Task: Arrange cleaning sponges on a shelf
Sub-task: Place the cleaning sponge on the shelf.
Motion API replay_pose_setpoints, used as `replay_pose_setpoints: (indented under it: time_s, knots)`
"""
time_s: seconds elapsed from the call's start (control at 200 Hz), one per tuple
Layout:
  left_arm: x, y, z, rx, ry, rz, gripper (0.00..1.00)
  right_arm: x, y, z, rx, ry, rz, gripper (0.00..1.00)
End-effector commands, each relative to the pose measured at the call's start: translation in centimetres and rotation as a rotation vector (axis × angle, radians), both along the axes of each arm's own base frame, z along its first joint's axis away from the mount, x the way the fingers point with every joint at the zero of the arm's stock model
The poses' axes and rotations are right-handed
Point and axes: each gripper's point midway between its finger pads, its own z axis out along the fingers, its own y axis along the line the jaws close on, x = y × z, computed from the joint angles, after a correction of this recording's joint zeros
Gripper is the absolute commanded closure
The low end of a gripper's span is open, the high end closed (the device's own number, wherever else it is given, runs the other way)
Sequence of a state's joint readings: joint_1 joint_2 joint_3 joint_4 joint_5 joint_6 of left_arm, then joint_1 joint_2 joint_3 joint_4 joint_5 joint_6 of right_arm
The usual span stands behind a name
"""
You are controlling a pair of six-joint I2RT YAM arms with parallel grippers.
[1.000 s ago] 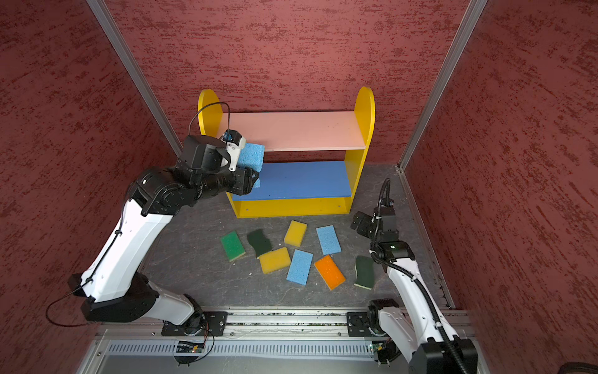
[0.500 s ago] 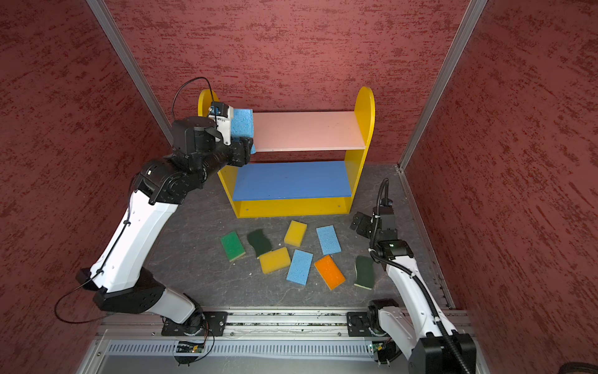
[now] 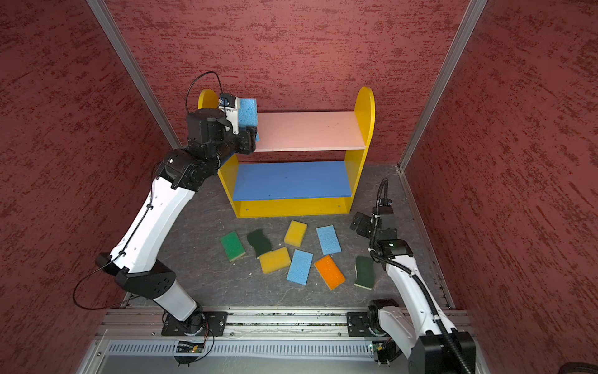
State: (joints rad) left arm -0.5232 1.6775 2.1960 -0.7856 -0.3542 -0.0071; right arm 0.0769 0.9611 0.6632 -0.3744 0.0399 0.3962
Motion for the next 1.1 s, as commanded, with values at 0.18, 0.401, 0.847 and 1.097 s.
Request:
replay_pose_setpoints:
  time_s: [0.18, 0.401, 0.847, 1.097]
  knots:
    - [1.5, 1.6, 0.7, -0.039, -0.009, 0.072, 0.32, 1.1, 2.5, 6.7, -0.024, -0.187, 0.179, 0.01]
    - [1.9, 2.0, 0.1, -0.069, 0.02, 0.075, 0.32, 0.8, 3.7, 10.2, -0.013, -0.242, 0.23, 0.01]
    - [2.4, 2.1, -2.5, -0.056, 0.112, 0.091, 0.32, 0.0, 8.2, 15.6, -0.024, -0.305, 0.379, 0.01]
    - [2.7, 2.4, -3.0, -0.044, 0.12, 0.115, 0.32, -0.4, 9.9, 16.4, -0.037, -0.317, 0.432, 0.01]
